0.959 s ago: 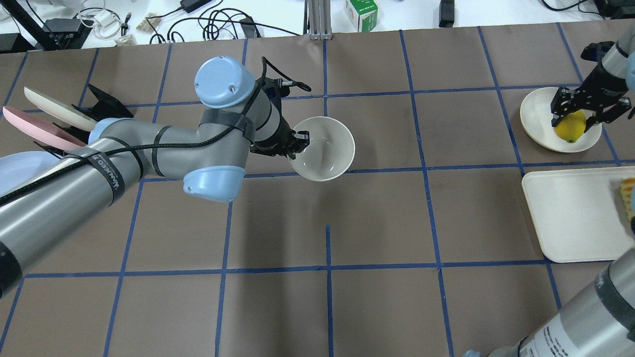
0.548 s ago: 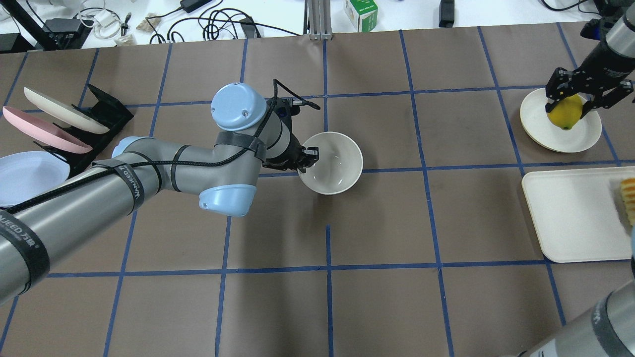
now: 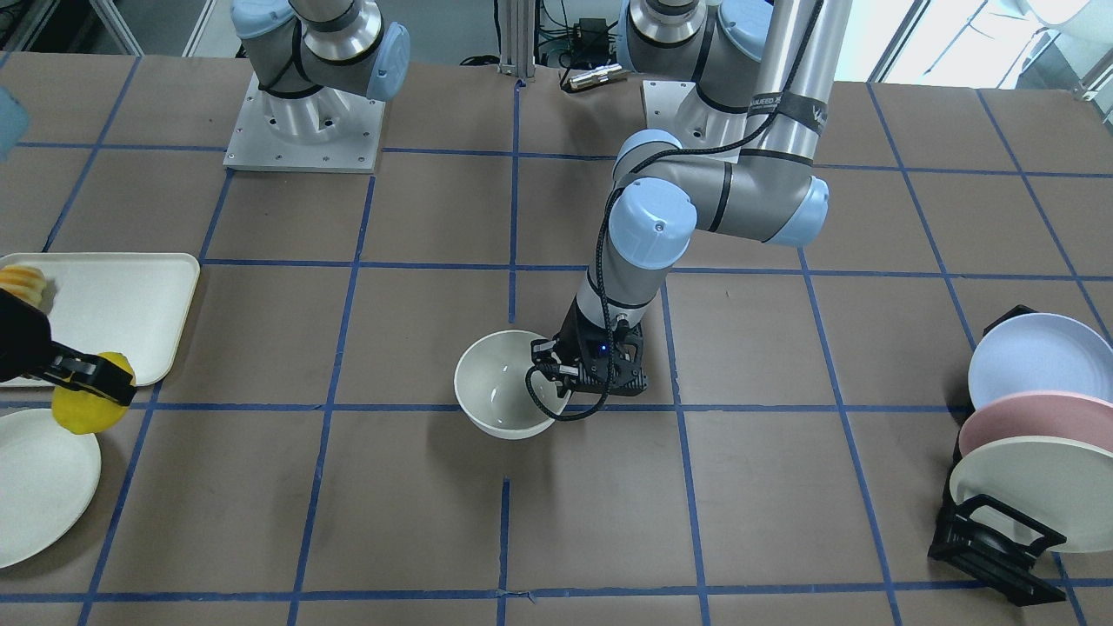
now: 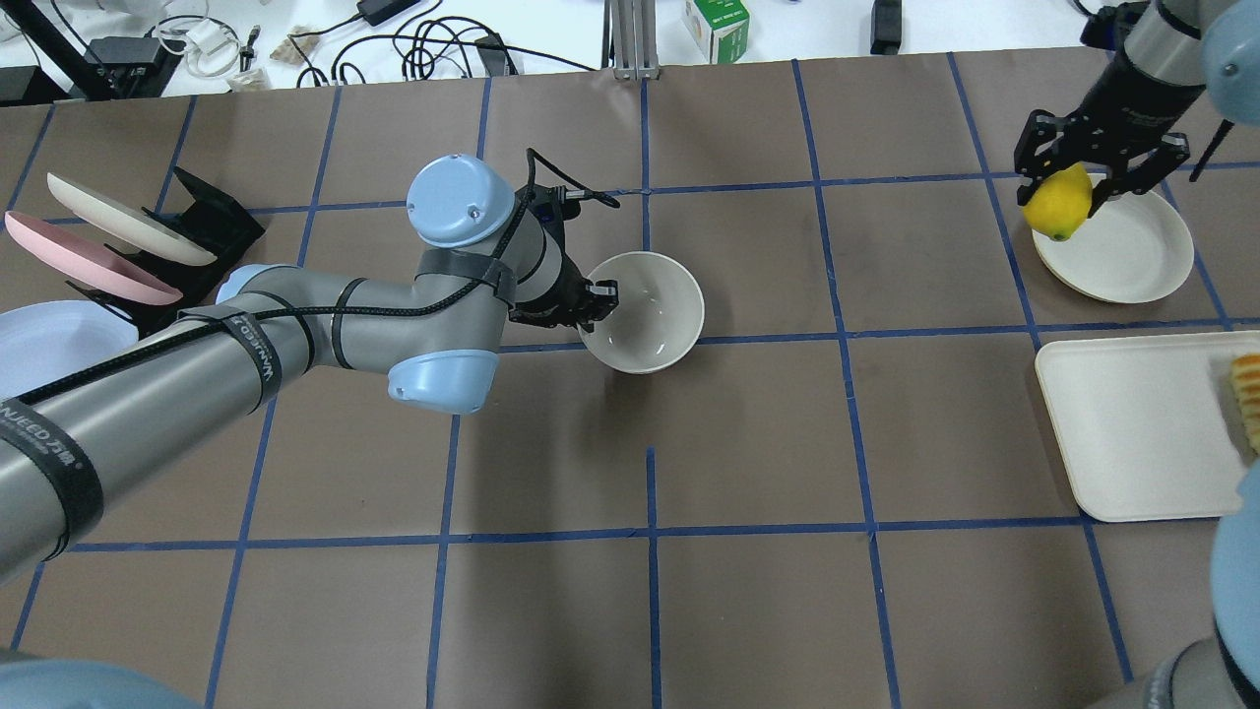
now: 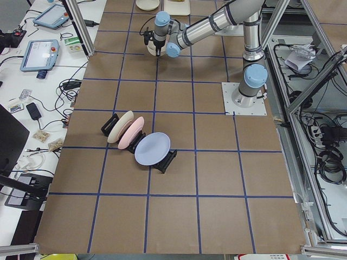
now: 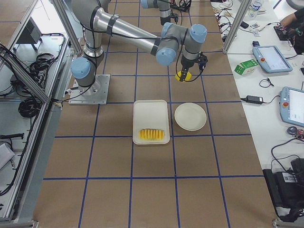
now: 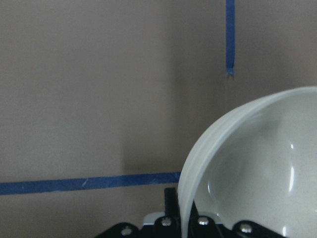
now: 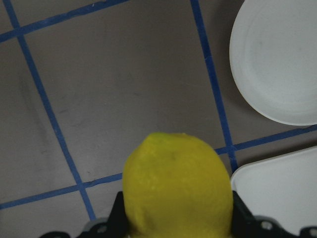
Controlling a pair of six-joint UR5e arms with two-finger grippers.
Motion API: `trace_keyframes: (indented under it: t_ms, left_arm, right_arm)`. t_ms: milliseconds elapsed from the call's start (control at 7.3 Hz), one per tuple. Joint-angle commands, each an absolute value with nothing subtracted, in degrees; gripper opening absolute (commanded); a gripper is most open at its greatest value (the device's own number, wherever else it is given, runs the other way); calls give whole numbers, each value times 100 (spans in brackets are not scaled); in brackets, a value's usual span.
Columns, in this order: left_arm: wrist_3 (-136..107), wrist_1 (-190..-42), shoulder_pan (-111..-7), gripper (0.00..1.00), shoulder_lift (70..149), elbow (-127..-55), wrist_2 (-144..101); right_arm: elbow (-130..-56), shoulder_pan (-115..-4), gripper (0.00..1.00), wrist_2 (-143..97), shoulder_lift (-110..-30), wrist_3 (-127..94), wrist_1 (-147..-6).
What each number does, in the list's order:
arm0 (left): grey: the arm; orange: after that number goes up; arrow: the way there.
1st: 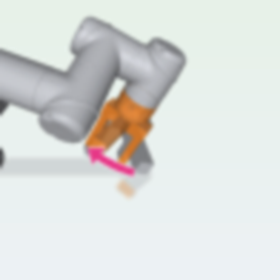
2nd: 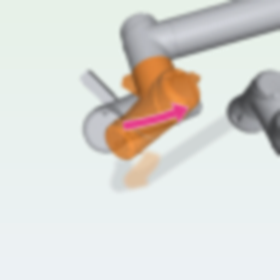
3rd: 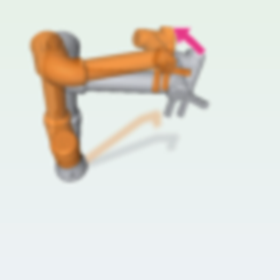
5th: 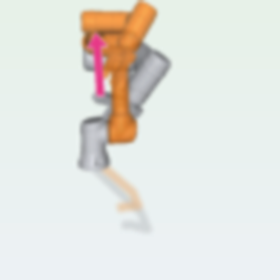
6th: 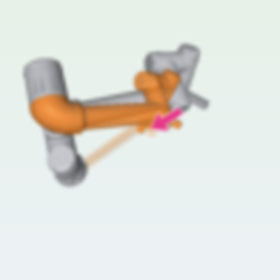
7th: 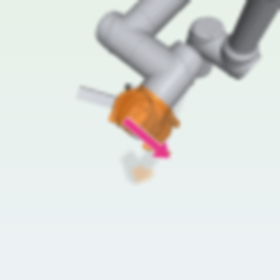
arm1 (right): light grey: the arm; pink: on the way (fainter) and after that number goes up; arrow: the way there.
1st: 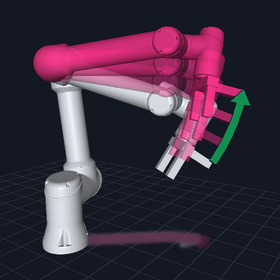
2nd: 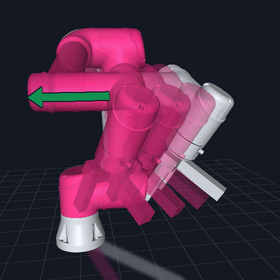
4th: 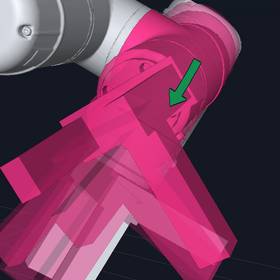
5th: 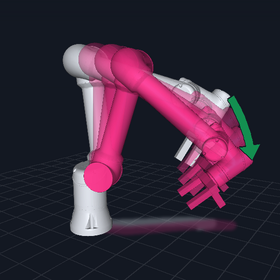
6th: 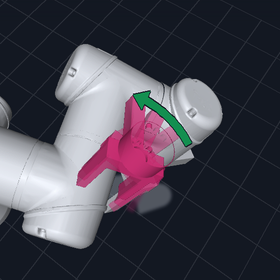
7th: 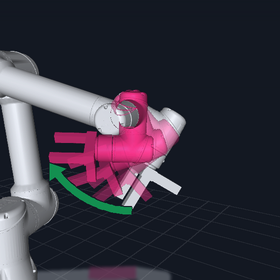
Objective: Place bowl and put lemon in it
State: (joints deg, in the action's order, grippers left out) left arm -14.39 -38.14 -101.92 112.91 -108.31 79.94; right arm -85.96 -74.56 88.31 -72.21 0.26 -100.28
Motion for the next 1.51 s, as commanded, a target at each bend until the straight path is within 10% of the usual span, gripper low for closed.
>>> trace_keyframes:
  t_ms: [0,137,1370]
  left_arm:
    - [-1485,-3849,-10195,75,11426,-10819,7980]
    - [-1477,-3850,-10195,100,11382,-10802,7980]
    - [352,-8903,-8851,100,9151,-8815,9150]
  right_arm:
    - [-8596,-8031,0,8816,-7321,-587,-10020]
    - [-8596,-8207,0,8798,-7321,-737,-10028]
    - [-8534,-9946,0,8780,-6866,-2299,-10860]
